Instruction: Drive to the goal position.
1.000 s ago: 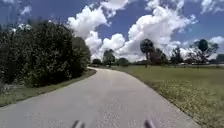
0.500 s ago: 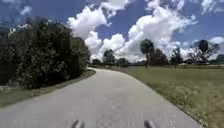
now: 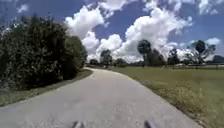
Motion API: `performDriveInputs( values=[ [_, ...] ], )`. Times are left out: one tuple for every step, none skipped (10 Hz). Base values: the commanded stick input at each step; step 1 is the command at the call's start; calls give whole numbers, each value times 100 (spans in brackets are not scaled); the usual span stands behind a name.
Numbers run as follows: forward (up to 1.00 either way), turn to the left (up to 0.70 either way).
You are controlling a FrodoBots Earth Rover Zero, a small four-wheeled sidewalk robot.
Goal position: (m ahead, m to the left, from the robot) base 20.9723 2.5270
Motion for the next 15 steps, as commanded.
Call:
performDriveInputs(
  values=[
    [50, 25],
    [50, 25],
    [50, 25],
    [50, 25],
    [50, 25],
    [50, 25],
    [50, 25],
    [50, 25],
    [50, 25],
    [50, 25],
    [50, 20],
    [50, 5],
    [50, 0],
    [50, 0],
    [50, 0]
  ],
)
